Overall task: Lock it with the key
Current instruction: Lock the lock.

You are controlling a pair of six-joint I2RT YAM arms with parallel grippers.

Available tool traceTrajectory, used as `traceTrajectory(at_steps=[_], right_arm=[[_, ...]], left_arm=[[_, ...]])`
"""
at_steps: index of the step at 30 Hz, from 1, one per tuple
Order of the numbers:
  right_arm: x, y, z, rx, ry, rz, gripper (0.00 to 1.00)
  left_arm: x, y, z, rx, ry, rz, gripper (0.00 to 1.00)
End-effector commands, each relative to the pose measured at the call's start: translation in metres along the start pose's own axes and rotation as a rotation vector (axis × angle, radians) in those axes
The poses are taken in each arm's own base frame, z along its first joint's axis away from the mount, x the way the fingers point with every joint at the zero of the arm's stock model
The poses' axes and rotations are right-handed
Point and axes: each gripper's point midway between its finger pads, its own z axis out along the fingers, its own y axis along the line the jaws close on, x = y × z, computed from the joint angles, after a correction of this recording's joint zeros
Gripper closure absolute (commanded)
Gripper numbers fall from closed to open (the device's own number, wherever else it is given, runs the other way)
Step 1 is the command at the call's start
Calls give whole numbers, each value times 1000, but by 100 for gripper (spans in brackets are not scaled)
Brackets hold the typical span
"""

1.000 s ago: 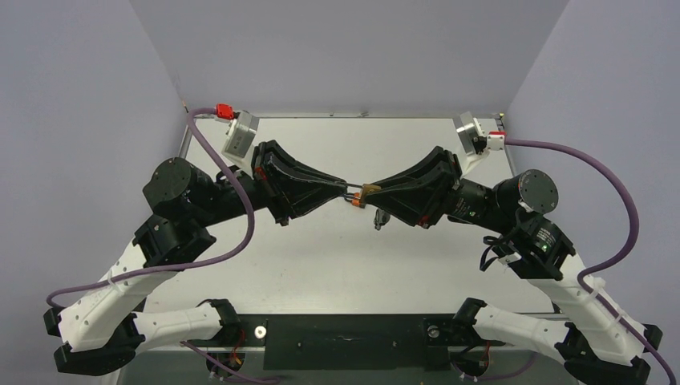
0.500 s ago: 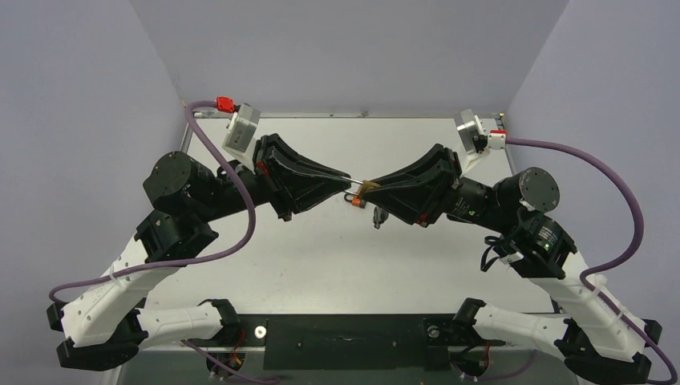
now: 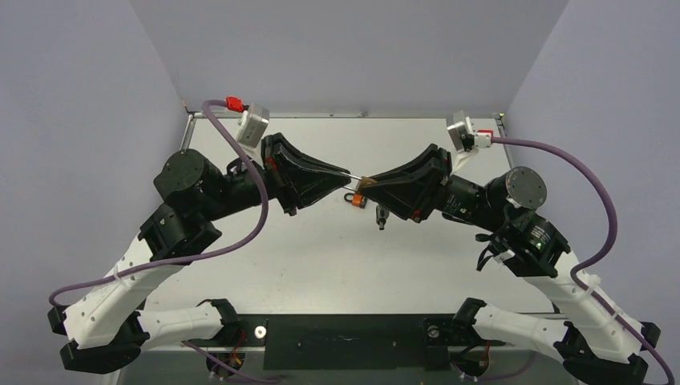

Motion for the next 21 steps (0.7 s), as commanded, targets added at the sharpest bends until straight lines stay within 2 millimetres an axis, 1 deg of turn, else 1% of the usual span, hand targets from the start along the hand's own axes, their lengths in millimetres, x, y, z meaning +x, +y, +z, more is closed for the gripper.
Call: traceTrajectory(at_steps=[1, 2, 4, 6, 7, 11, 13, 14, 15, 16, 21], right_arm=[[-5, -46, 12, 163, -81, -41, 100], [-2, -48, 12, 168, -74, -38, 100], [2, -52, 13, 174, -65, -34, 96], [5, -55, 12, 186, -61, -30, 87], [4, -56, 10, 196, -69, -32, 85], [10, -65, 6, 227, -67, -30, 73], [13, -69, 4, 242, -65, -27, 66], [15, -72, 4, 250, -61, -25, 60], [17, -75, 3, 258, -60, -23, 59], [18, -76, 2, 262, -58, -23, 55], [22, -87, -4, 293, -58, -17, 41]], left_arm=[[57, 17, -1, -18, 207, -112, 100], [57, 20, -1, -24, 204, -112, 100], [54, 23, -4, -38, 194, -112, 100], [52, 29, -6, -54, 182, -120, 100], [50, 33, -7, -68, 174, -121, 100], [46, 41, -9, -84, 159, -129, 100], [44, 44, -10, -91, 154, -132, 100], [43, 45, -10, -93, 152, -132, 100], [43, 47, -11, -97, 149, -132, 100], [42, 47, -11, -96, 147, -133, 100], [38, 50, -13, -99, 135, -133, 100]])
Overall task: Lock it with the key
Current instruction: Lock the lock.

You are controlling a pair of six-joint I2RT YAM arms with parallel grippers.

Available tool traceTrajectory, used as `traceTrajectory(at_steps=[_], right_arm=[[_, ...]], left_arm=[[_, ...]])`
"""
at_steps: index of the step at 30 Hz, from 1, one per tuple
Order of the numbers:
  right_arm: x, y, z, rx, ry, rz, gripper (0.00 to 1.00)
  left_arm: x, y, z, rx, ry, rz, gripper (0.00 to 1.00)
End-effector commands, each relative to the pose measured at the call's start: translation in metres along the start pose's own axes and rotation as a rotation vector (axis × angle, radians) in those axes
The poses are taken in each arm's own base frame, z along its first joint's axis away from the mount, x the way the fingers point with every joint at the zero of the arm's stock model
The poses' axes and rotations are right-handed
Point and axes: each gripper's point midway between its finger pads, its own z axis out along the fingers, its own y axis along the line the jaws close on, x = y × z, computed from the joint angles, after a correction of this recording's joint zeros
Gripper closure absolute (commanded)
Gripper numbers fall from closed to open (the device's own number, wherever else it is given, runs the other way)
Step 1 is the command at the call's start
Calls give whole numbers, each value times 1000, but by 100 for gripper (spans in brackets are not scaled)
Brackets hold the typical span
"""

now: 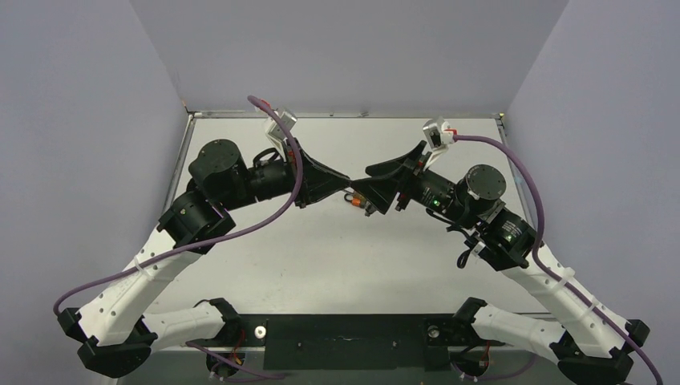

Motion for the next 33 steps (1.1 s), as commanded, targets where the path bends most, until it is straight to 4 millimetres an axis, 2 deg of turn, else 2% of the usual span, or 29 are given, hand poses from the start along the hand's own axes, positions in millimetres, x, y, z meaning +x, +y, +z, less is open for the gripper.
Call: traceTrajectory(at_steps=[1, 6, 12, 20, 24, 29, 33], right_arm=[[-26, -4, -5, 19, -109, -21, 36], [-23, -17, -16, 48, -117, -18, 20], [-21, -25, -32, 54, -129, -21, 16], [-13, -24, -49, 4, -134, -27, 16], [-5, -22, -47, -29, -121, -21, 17], [-7, -16, -43, -80, -133, -22, 23], [-8, -5, -40, -147, -135, -12, 24]], left_arm=[[-7, -19, -7, 76, -3, 0, 100], [-11, -16, -12, 61, -9, 6, 100], [-14, -12, -19, 41, -19, 16, 100], [-25, -15, -30, 32, -34, 15, 100], [-30, -20, -33, 45, -39, -4, 100], [-34, -25, -36, 69, -44, -10, 100], [-34, -29, -37, 91, -44, -20, 100]])
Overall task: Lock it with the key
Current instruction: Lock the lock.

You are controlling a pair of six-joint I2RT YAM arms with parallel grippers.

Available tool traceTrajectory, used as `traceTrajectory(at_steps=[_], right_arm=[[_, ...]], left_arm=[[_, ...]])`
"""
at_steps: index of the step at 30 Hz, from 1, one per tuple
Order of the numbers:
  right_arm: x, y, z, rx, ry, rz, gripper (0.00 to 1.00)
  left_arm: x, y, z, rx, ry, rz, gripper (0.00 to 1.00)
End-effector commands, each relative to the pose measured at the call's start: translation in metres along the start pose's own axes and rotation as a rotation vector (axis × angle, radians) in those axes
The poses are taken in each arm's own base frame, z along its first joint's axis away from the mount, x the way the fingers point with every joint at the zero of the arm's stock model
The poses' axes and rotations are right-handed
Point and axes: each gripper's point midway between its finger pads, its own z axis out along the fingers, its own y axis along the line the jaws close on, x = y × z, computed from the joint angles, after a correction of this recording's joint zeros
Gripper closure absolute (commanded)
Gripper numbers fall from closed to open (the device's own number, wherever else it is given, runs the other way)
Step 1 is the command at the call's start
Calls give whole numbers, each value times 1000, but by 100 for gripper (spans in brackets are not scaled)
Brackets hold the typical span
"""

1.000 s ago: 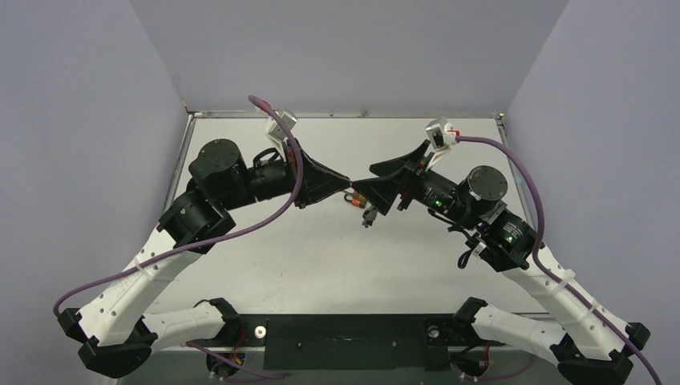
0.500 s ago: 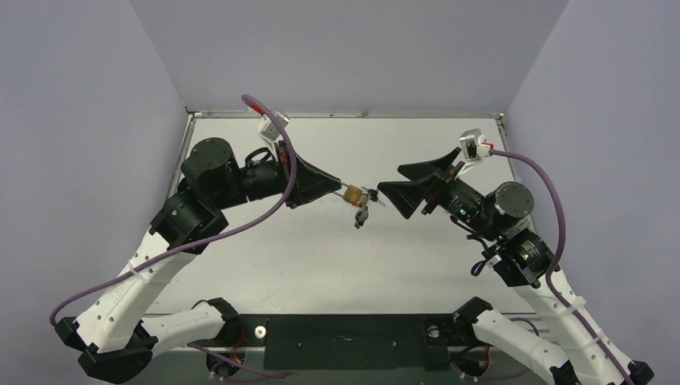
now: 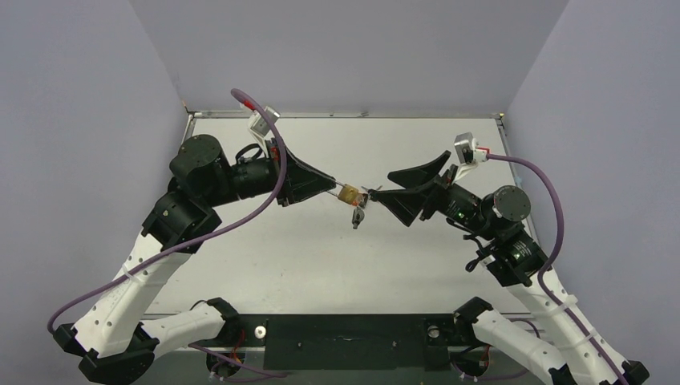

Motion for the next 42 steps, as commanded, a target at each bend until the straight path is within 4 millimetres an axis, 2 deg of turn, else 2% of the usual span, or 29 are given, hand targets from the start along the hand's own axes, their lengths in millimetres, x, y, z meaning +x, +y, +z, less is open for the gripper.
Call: traceTrajectory(at_steps=[1, 4, 5, 6, 8, 15, 26, 28, 30, 31, 32, 33, 34, 42], right_arm=[[-14, 24, 5, -126, -47, -21, 25], [-4, 32, 11, -147, 1, -26, 29], [-6, 32, 14, -131, 0, -55, 29], [5, 32, 16, -113, 38, -47, 31], [11, 35, 18, -106, 72, -71, 34], [13, 35, 18, -98, 77, -78, 50], [10, 41, 29, -128, 77, -69, 57], [9, 41, 30, -131, 76, -69, 62], [10, 41, 32, -132, 79, -67, 69], [12, 41, 32, -131, 82, -65, 78], [14, 40, 33, -130, 87, -63, 83], [14, 38, 33, -123, 88, -62, 97], [16, 37, 32, -120, 90, -63, 100], [26, 18, 21, -54, 102, -78, 100]], left_arm=[[-24, -34, -12, 98, -67, 43, 100], [-24, -34, -12, 98, -69, 43, 100], [-24, -34, -12, 97, -69, 43, 100], [-25, -33, -12, 94, -70, 44, 100], [-24, -32, -12, 90, -69, 44, 100], [-25, -34, -14, 96, -69, 43, 100], [-23, -31, -11, 100, -61, 33, 100], [-22, -30, -10, 100, -58, 32, 100], [-21, -28, -9, 96, -57, 29, 100], [-21, -28, -9, 95, -57, 29, 100], [-21, -27, -9, 94, -58, 29, 100], [-21, -25, -9, 89, -59, 27, 100], [-21, -25, -9, 87, -59, 27, 100], [-26, -4, -15, 52, -61, 38, 100]])
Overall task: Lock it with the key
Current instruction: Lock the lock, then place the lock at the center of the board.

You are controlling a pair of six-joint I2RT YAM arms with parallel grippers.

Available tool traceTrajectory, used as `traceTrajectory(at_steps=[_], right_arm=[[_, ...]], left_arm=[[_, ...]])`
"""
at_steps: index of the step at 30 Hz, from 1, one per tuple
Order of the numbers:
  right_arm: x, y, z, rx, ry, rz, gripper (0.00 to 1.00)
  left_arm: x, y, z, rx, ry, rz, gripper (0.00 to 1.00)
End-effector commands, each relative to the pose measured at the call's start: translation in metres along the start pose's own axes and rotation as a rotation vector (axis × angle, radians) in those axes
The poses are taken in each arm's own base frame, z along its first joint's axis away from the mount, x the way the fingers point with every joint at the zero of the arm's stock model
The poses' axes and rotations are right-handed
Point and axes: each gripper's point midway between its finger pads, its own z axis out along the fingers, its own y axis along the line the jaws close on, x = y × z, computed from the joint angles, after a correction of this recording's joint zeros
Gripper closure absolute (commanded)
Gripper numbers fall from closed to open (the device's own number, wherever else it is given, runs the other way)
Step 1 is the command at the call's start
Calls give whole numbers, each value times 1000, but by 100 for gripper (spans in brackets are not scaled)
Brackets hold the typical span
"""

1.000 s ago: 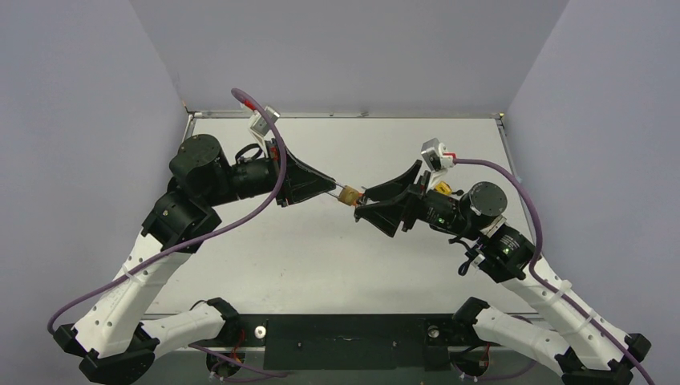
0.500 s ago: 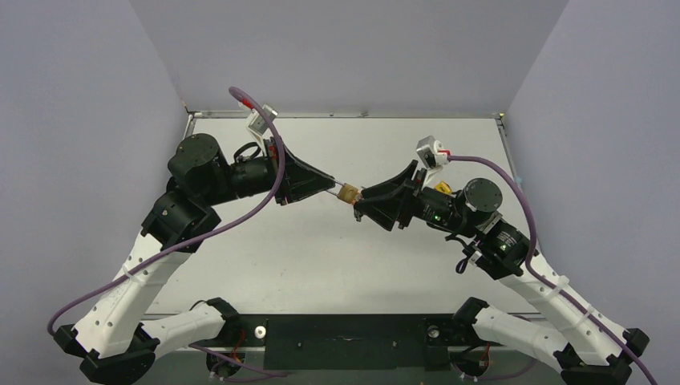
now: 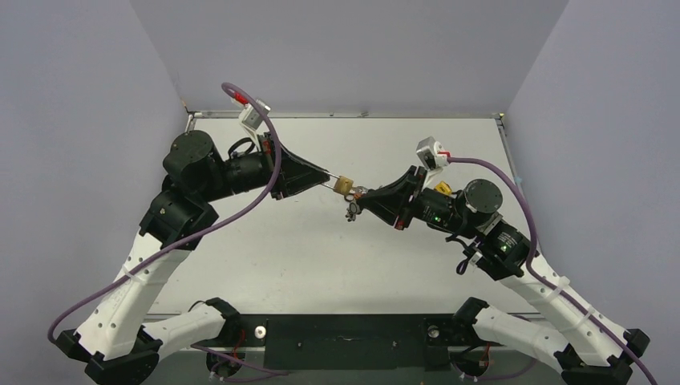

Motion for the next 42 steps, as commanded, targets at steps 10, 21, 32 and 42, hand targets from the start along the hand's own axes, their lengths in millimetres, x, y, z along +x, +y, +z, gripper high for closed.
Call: traceTrajectory(at_steps=[10, 21, 32, 42], right_arm=[[16, -50, -20, 156, -18, 9, 100], [52, -131, 20, 471, 114, 123, 100], [87, -190, 101, 563, 221, 204, 100], [118, -224, 184, 538, 249, 282, 100]], left_arm=[[-30, 39, -20, -28, -97, -20, 100], [31, 260, -17, -430, -190, -387, 100], [89, 417, -80, -843, -275, -549, 100], [147, 476, -108, -1009, -220, -730, 100]])
